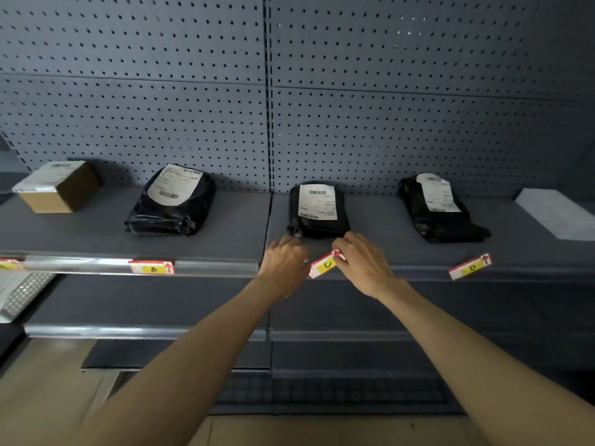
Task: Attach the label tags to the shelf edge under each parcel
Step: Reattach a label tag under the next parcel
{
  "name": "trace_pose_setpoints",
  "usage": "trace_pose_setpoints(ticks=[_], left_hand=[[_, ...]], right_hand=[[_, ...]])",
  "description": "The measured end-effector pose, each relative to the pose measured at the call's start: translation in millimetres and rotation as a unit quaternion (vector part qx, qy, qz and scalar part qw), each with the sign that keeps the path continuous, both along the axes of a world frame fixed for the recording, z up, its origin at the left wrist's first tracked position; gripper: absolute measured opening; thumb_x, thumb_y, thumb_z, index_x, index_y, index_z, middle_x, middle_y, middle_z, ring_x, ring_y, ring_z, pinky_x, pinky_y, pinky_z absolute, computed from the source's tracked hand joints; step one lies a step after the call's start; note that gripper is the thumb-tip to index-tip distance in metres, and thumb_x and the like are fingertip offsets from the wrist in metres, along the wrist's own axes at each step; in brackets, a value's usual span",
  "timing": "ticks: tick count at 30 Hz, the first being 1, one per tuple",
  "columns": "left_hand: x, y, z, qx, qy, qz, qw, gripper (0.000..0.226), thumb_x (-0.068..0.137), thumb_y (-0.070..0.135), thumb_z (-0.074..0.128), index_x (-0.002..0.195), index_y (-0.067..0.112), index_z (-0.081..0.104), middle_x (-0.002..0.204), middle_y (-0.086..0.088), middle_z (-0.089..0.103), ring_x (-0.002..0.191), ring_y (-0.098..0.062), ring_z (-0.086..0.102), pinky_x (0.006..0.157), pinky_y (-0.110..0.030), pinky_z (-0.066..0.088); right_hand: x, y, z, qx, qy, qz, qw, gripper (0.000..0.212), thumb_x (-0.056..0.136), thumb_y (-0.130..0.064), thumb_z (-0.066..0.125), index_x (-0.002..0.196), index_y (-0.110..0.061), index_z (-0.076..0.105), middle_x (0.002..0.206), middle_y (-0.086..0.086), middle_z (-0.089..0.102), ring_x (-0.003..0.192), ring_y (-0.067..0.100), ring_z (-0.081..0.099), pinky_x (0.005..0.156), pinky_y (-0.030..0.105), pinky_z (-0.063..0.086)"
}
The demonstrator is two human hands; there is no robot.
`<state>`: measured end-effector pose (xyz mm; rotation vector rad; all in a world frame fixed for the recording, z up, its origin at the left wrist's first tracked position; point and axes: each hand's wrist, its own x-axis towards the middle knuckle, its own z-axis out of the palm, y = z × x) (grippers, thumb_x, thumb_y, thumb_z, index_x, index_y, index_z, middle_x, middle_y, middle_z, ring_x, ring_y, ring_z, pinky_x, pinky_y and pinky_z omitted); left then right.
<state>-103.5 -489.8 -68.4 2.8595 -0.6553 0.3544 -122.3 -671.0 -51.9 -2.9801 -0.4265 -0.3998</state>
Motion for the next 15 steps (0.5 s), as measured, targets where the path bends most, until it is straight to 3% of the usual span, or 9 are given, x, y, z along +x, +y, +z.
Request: trace_pose_setpoints(ticks=[4, 9, 15], left_hand=[[-2, -19, -10, 0.028, 0.0, 0.035, 0.999, 0.021, 0.09, 0.022, 0.059, 0.104, 0.009, 0.068, 0.115, -0.007, 0.064, 0.114, -0.026, 0.051, 0.093, -0.036, 0.045], [0, -24, -22, 0.008, -0.013, 0.067, 0.998, 0.019, 0.093, 0.022, 0.057, 0.104, 0.01, 0.067, 0.116, -0.006, 0.061, 0.113, -0.026, 0.05, 0.091, -0.035, 0.042], [5, -24, -19, 0.095, -0.051, 0.015, 0.994, 0.011, 0.09, 0.017, 0.061, 0.1, 0.015, 0.066, 0.109, -0.002, 0.06, 0.107, -0.022, 0.05, 0.087, -0.033, 0.042]], right_hand=[[5, -3, -13, 0.015, -0.016, 0.021, 1.0, 0.018, 0.097, -0.019, 0.053, 0.113, -0.013, 0.059, 0.105, 0.006, 0.057, 0.092, 0.022, 0.056, 0.063, 0.028, 0.039], [8, -9, -19, 0.013, -0.026, 0.029, 0.999, 0.007, 0.095, -0.012, 0.056, 0.101, -0.011, 0.059, 0.099, 0.005, 0.054, 0.085, 0.021, 0.054, 0.06, 0.03, 0.039], [6, -21, -25, 0.01, -0.017, 0.032, 0.999, 0.003, 0.089, -0.008, 0.063, 0.09, -0.01, 0.065, 0.095, 0.005, 0.057, 0.083, 0.019, 0.053, 0.069, 0.032, 0.048]])
